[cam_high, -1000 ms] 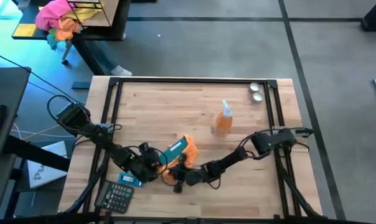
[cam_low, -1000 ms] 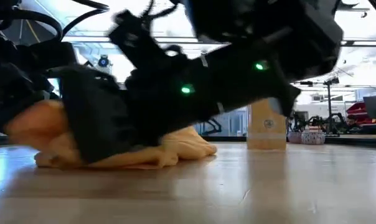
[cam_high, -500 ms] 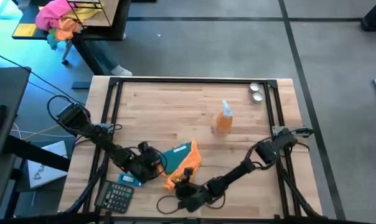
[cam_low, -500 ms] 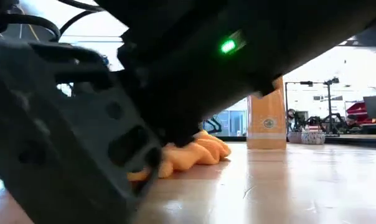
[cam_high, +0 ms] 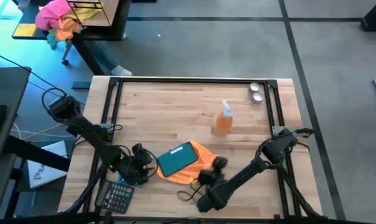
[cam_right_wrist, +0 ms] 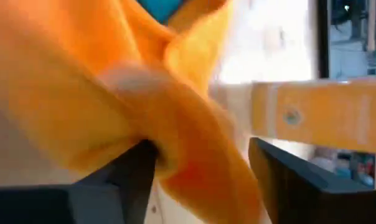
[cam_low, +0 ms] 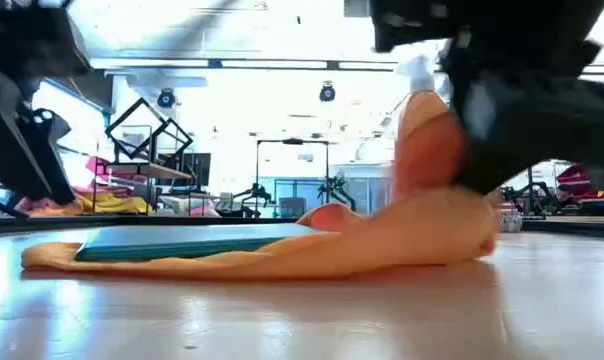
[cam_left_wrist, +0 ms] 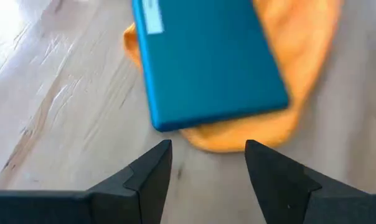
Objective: Apply microfiber cloth
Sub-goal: Wipe tablet with a microfiber cloth
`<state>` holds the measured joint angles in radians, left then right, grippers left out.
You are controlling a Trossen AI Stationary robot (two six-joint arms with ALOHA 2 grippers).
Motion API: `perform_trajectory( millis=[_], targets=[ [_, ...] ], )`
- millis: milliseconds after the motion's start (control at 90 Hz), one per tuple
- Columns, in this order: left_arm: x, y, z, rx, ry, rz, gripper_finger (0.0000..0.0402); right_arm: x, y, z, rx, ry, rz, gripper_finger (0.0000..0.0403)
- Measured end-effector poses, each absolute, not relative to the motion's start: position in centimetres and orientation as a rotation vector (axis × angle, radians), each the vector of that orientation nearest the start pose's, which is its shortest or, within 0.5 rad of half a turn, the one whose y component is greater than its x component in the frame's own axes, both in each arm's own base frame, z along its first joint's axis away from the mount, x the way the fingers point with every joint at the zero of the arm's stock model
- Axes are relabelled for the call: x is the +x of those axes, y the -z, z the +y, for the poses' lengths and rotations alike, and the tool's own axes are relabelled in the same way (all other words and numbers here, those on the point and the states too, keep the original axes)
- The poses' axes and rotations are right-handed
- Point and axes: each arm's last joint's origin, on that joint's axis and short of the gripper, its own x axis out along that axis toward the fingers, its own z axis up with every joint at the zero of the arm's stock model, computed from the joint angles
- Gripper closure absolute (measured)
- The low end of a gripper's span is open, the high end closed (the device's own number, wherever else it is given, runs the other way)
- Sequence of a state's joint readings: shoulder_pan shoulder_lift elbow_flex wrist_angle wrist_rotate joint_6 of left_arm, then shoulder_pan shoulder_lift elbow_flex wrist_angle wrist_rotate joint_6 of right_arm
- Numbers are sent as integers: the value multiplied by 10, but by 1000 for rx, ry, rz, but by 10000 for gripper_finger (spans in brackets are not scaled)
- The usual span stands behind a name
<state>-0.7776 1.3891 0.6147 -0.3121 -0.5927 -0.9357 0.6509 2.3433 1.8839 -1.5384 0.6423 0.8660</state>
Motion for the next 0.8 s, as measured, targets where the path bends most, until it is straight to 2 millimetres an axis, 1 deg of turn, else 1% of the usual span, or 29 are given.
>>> perform_trajectory(
  millis=[56,122,189,256,311,400,478,522,567,633,722,800],
  targets=[
    [179,-160,-151,-177,-242,728,218,331,-155,232,-562,578,1390,151],
    [184,-165,-154,-152,-255,626,218,319,-154,224,-595,580,1427,147],
    [191,-165,-154,-118,-259,585,218,305,-152,212,-615,608,1444,146],
    [199,-164,-151,-93,-269,569,218,293,-152,202,-594,617,1431,146],
    [205,-161,-146,-98,-293,578,218,285,-159,194,-519,629,1393,146],
    [216,-149,-131,-144,-308,677,218,281,-179,180,-333,695,1231,146],
    [227,-141,-119,-178,-323,724,218,285,-201,172,-210,690,1052,146],
    [232,-134,-114,-177,-347,754,218,289,-211,170,-185,655,970,146],
    [235,-126,-110,-176,-363,784,218,296,-217,168,-182,601,911,146],
    [240,-118,-105,-197,-365,817,218,311,-214,166,-227,495,873,146],
    [246,-108,-104,-248,-336,853,218,337,-205,166,-284,360,806,146],
    [250,-102,-104,-284,-332,865,218,357,-196,166,-319,287,751,146]
  ],
)
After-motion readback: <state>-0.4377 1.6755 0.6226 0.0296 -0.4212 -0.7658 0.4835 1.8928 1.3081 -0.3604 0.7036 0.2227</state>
